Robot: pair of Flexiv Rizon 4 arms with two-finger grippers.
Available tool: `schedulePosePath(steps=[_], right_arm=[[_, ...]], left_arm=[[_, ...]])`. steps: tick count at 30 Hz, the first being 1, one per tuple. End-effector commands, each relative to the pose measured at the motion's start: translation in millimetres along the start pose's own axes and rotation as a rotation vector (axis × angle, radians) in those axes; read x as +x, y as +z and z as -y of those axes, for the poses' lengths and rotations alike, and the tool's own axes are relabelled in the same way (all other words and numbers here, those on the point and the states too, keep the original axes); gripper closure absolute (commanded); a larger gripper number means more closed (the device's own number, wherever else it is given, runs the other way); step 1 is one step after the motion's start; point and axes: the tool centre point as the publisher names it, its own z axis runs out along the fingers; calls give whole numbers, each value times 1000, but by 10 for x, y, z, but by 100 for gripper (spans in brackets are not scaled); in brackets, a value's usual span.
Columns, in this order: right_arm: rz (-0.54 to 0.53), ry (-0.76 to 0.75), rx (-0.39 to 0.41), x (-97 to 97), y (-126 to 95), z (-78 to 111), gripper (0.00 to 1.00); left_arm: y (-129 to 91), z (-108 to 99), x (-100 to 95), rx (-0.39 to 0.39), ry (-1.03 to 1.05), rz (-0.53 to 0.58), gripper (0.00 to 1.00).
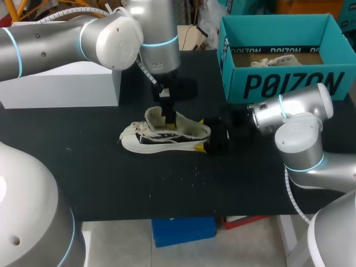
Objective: Take the shoe out of the shoebox, open the shoe tongue, remove and reinsert the insole, then place the shoe into the shoebox
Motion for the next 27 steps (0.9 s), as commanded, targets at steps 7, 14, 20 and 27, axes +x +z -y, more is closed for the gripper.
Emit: schedulePosePath(steps=[7, 14, 20, 27], right_arm=[[1, 1, 0, -4, 3, 26, 100], [1, 1, 0, -4, 3, 26, 100], [1, 1, 0, -4, 3, 26, 100], [1, 1, 0, -4, 3, 26, 100]], left_arm=[[217, 53, -1, 5, 3, -15, 100], [358, 69, 30, 5, -10, -28, 100], [472, 84, 63, 11, -17, -41, 100], [551, 73, 82, 13, -33, -39, 100]])
